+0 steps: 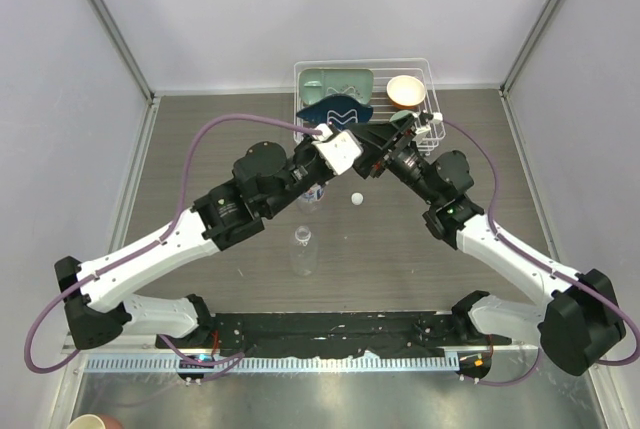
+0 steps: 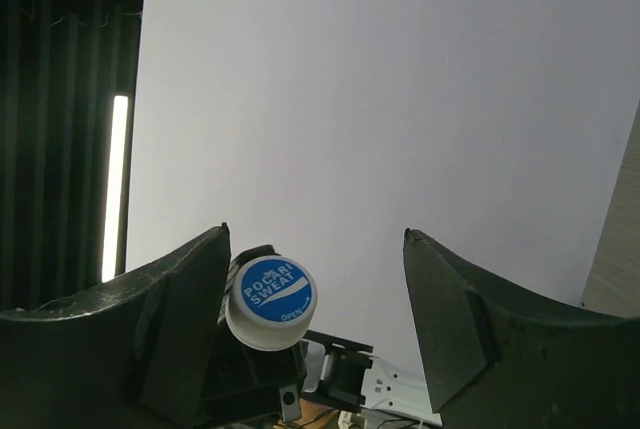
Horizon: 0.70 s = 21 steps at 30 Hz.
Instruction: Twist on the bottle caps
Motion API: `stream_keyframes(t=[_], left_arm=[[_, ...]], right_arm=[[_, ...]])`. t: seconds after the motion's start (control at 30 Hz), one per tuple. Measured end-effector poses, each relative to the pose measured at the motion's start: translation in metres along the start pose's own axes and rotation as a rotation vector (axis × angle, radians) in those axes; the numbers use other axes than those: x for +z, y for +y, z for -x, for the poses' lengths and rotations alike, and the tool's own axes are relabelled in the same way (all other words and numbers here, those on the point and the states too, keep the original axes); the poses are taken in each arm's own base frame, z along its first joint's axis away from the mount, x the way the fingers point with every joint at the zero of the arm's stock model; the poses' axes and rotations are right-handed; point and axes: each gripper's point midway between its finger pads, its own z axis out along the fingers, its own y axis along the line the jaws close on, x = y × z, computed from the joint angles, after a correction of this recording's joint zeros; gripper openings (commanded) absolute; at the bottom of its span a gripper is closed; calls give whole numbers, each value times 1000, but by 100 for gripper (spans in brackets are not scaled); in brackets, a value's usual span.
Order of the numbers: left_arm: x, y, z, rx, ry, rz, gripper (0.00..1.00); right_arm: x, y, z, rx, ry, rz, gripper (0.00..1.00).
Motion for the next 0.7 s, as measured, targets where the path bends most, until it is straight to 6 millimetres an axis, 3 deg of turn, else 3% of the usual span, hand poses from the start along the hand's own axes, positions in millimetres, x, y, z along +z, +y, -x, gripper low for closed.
stream_keyframes(t=[0.37,0.7], left_arm=[[3,-3,-14,23,9,7,0],[0,1,-11,19,-10,20,0]], right_arm=[[-2,12,-9,6,14,36,64],[-5,16,-10,-8,13,35,50]])
